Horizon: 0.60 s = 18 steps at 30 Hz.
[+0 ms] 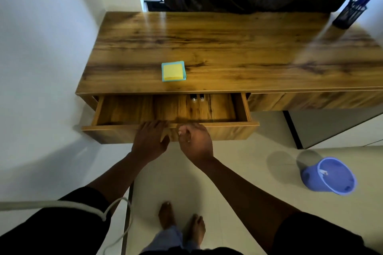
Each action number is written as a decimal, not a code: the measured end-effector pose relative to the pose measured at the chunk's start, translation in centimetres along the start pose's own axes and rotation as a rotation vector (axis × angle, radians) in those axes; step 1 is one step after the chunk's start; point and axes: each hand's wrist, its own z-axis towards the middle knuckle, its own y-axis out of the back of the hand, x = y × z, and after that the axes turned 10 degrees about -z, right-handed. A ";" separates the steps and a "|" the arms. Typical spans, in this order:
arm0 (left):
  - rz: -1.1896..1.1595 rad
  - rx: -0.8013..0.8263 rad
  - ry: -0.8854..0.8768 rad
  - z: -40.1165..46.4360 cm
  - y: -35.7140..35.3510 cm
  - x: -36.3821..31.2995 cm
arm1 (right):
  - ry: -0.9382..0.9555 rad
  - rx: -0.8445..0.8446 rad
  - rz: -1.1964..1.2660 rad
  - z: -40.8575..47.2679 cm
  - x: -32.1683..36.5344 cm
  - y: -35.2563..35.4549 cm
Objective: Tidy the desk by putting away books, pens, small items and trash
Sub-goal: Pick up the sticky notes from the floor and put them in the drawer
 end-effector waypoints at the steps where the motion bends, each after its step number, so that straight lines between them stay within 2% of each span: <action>1: -0.004 0.032 0.011 0.1 0.3 0.0 | 0.038 -0.024 -0.100 0.8 -0.1 0.4; 4: -0.051 0.119 0.054 0.3 1.4 -0.6 | 0.035 0.167 -0.324 3.3 -0.4 1.1; 7: -0.067 0.221 0.067 0.6 2.2 -0.7 | 0.041 0.377 -0.401 4.5 -1.2 1.4; 9: -0.079 0.279 0.081 0.7 2.6 -0.5 | 0.057 0.427 -0.411 4.4 -1.3 1.6; 12: -0.119 0.272 0.100 0.9 3.4 -1.0 | 0.053 0.478 -0.418 4.4 -1.0 2.3; 18: -0.129 0.363 0.140 1.4 4.5 -1.6 | -0.036 0.683 -0.360 5.4 0.5 3.4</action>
